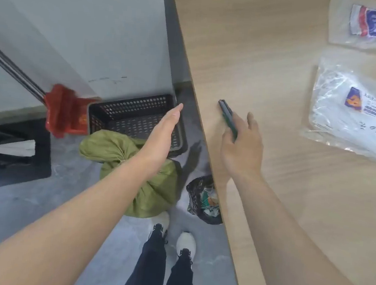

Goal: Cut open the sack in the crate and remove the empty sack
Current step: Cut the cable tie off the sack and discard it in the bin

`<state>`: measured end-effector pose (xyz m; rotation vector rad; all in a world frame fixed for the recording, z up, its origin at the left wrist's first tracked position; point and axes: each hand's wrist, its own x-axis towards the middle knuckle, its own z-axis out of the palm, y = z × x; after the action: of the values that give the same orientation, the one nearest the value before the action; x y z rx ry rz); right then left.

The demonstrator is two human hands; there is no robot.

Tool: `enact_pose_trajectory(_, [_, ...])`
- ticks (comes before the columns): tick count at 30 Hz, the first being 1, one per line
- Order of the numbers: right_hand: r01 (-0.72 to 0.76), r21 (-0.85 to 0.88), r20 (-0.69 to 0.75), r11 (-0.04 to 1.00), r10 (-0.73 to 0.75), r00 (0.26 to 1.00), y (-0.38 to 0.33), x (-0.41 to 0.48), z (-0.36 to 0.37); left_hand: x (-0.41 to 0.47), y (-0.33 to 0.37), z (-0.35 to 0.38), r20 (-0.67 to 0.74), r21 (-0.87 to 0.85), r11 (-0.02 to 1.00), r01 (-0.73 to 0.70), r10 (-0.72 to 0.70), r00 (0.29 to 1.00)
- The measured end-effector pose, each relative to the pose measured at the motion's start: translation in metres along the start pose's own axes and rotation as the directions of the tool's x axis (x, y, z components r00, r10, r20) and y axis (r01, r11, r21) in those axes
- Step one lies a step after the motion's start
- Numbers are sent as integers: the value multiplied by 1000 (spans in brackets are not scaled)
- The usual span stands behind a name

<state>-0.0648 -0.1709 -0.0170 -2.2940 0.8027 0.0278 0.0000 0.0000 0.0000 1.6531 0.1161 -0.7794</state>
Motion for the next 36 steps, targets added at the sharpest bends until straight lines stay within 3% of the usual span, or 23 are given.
enact_pose_trajectory(3, [-11,-167,-79,986,-3,997,7,13,19,21,-15,-4,-13,1,999,38,-38,999])
enact_pose_trajectory(8, [-61,-86,-240,994,39,970,13,10,30,33,-36,-14,-43,1,997,76,-76,996])
enact_pose_trajectory(11, [-129,-3,-250,992,124,960,10,15,31,32,-41,-18,-68,-14,997,79,-80,994])
enact_pose_trajectory(14, [-286,66,-136,956,293,946,1,16,32,27,-40,-21,-98,-30,997,73,-75,992])
enact_pose_trajectory(17, [-285,206,-2,936,292,957,-9,8,37,18,-34,-24,-134,-36,998,43,-48,990])
enact_pose_trajectory(18, [-298,356,71,886,292,954,-15,2,39,14,-32,-25,-153,-43,999,33,-39,987])
enact_pose_trajectory(20, [-373,623,268,688,261,928,-26,-12,40,4,-29,-29,-203,-61,998,7,-19,979])
enact_pose_trajectory(22, [-424,710,395,561,181,901,-34,-25,42,-10,-28,-35,-249,-91,996,-9,-14,968])
enact_pose_trajectory(25, [-483,739,504,469,90,859,-44,-44,43,-35,-26,-48,-319,-126,992,-27,-14,948])
enact_pose_trajectory(36, [-415,711,514,567,-18,858,-90,-99,85,-81,-38,-132,-432,-133,990,-52,-11,902])
